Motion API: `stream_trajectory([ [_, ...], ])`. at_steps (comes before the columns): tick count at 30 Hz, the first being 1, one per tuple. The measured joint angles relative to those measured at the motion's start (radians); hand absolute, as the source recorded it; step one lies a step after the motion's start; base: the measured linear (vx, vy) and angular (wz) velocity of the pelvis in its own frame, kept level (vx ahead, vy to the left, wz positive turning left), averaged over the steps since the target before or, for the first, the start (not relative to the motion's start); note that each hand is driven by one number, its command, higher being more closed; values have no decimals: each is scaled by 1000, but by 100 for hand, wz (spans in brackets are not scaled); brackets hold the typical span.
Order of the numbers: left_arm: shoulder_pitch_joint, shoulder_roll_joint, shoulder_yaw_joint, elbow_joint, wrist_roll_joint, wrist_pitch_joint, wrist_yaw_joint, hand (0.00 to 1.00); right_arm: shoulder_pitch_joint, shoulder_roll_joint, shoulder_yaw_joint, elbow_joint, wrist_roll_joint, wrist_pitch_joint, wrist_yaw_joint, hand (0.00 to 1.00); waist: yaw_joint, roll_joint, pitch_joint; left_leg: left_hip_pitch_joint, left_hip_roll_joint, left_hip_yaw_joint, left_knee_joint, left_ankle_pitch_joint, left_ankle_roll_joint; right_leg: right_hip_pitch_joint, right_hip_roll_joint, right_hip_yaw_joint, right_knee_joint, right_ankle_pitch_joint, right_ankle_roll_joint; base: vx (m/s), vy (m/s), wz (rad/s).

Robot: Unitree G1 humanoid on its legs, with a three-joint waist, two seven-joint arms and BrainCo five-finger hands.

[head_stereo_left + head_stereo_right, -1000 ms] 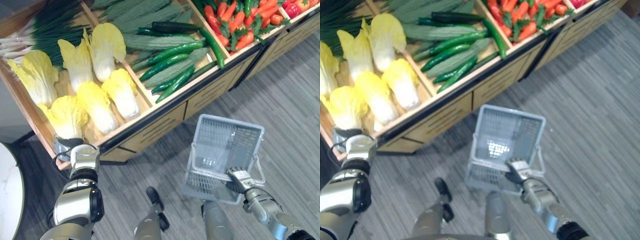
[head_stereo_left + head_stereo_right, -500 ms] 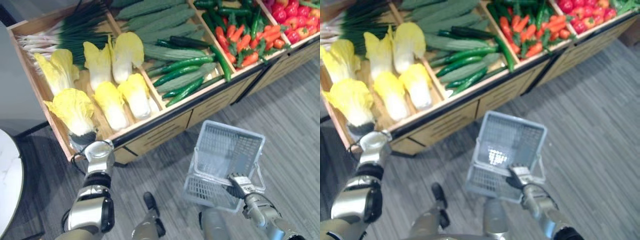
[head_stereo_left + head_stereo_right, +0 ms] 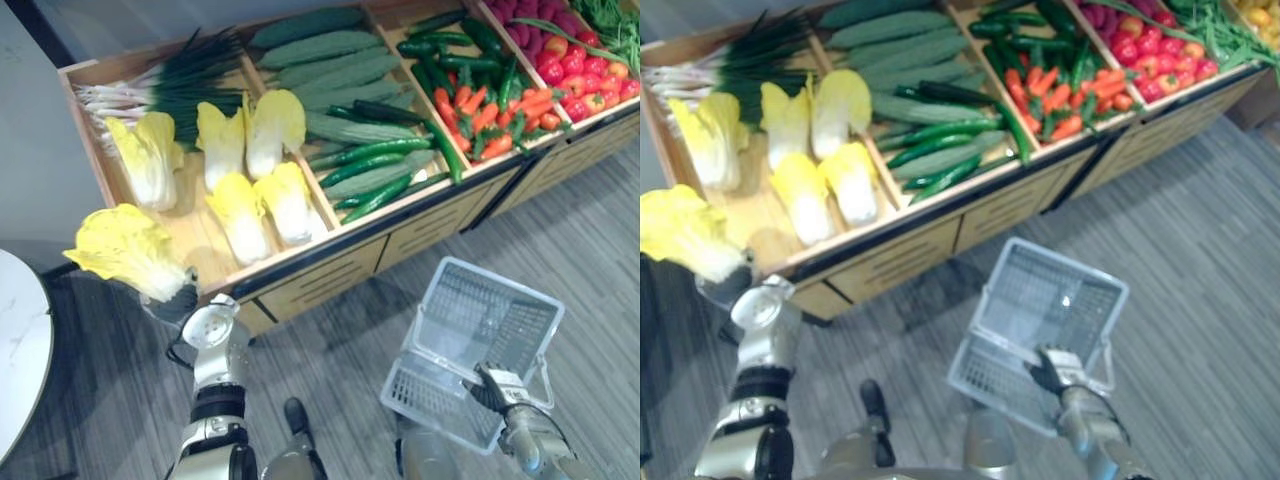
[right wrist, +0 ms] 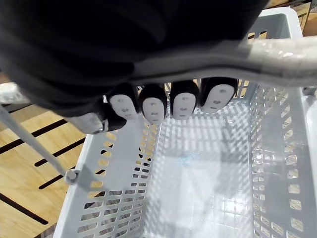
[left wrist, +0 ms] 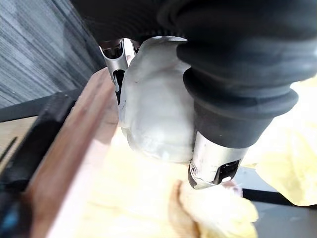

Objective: Pick vegetable in the basket

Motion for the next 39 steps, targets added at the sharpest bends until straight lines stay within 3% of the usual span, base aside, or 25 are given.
stream_trajectory([
  [3,31,-10,-3,-171,39,2,20,100,14,3,-15,-1,2,0,0,100,0,2,-21,1,0,0,0,0,0,1,0,0,0,0,0,42,-14,0],
  [7,86,-11,-93,-371,222,22,10,100,12,-7,-93,-7,28,-12,25,100,1,7,-25,17,0,2,0,-1,0,16,0,3,0,-2,-3,0,0,0],
  [14,165,64,-411,-442,374,20,-193,100,-65,-220,-102,-66,139,-52,145,100,6,33,-59,40,-1,66,-1,-11,-4,-10,6,71,12,-7,2,5,-19,-27],
  [16,183,112,-528,-448,380,15,-280,100,-139,-301,-53,-68,159,-55,191,100,7,40,-63,62,4,117,-2,-19,-7,-20,15,123,15,-2,9,24,-45,-64],
  [19,206,147,-631,-447,435,-17,-363,100,-201,-348,-3,-68,160,-53,215,100,7,42,-66,100,17,180,-2,-32,-18,-21,37,182,21,-1,11,38,-53,-65],
  [23,217,185,-780,-435,442,-36,-463,100,-272,-368,79,-79,160,-51,240,100,9,48,-89,155,51,306,-2,-52,-41,-37,90,277,34,0,12,64,-63,-77],
  [27,216,202,-860,-434,441,-66,-512,100,-277,-368,103,-127,160,-51,262,100,26,56,-128,197,80,417,2,-71,-66,-58,132,329,40,8,23,81,-56,-82],
  [31,183,215,-964,-442,411,-103,-578,100,-279,-369,108,-195,160,-48,262,100,23,75,-156,242,123,525,18,-93,-99,-62,177,355,48,16,13,88,-47,-56],
  [39,114,340,-1084,-556,309,-165,-699,100,-429,-382,131,-206,164,-35,264,100,23,105,-158,231,274,637,331,-264,-134,-52,230,409,66,23,3,17,-16,-36],
])
